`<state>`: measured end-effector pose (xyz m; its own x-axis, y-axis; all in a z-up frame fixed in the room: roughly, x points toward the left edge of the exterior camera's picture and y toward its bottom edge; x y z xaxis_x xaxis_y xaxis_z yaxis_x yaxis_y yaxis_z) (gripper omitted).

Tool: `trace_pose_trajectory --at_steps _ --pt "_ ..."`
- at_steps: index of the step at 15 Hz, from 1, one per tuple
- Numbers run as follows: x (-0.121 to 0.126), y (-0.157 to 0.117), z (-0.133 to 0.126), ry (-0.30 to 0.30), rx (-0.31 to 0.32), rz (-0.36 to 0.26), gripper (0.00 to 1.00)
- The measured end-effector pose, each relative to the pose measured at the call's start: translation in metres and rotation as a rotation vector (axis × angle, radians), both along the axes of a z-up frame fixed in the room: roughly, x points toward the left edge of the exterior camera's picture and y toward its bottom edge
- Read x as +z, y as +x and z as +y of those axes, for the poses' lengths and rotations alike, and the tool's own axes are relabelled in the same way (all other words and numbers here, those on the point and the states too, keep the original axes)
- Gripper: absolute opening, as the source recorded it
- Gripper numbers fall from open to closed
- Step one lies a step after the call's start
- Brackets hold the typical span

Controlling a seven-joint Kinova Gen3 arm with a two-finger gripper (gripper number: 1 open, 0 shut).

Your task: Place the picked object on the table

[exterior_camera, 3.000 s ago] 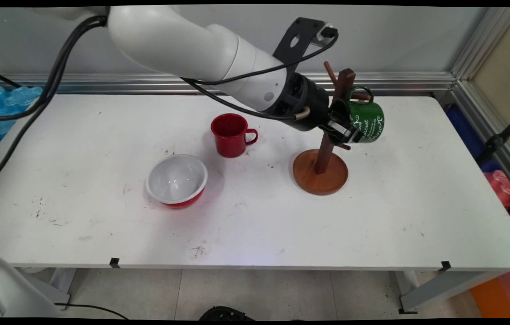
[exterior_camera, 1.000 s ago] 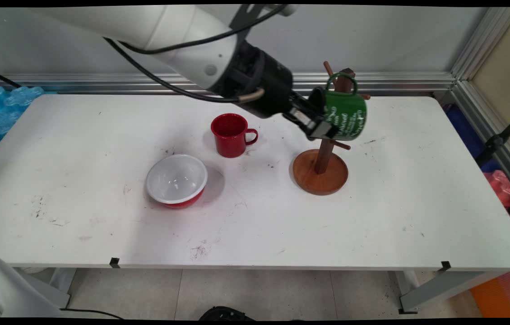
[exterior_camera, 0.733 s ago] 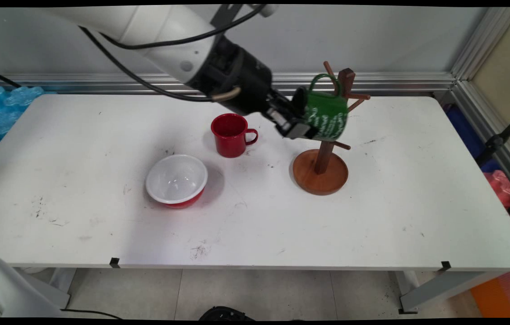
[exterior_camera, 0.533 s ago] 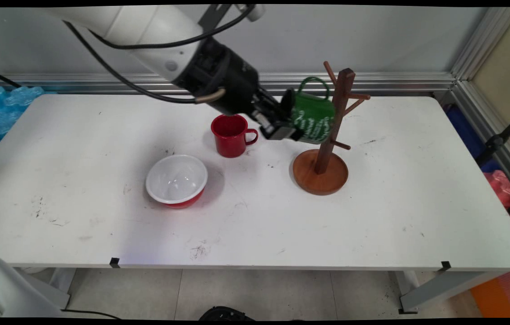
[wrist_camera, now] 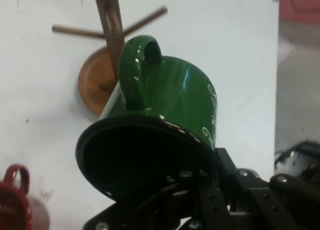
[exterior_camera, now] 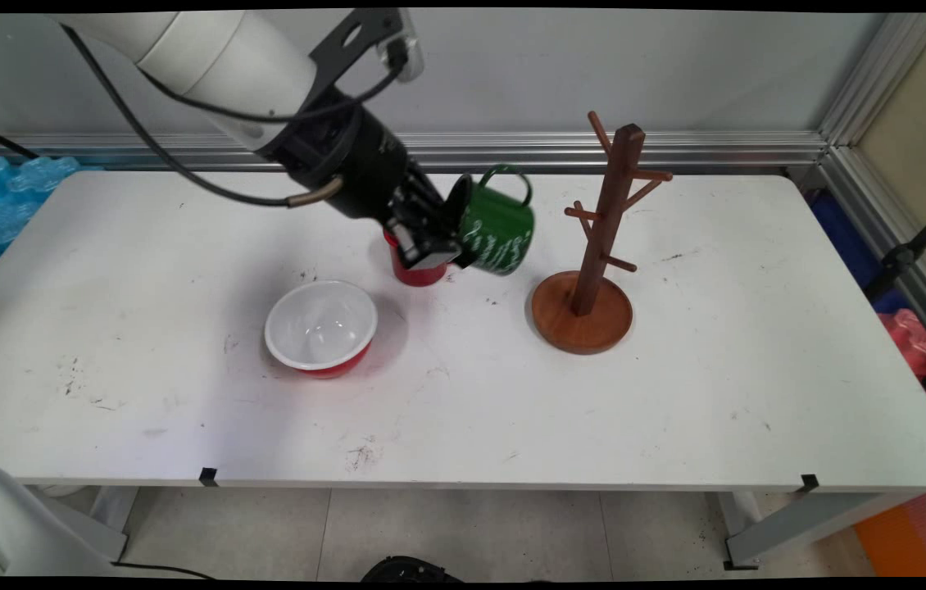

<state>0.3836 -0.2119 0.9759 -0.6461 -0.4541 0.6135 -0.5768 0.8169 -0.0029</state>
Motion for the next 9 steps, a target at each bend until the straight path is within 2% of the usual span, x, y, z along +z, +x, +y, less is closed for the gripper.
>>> trace_pose_trajectory --at_steps 9 --pt "-0.023 -0.002 0.005 0.005 -0.060 -0.218 0.00"
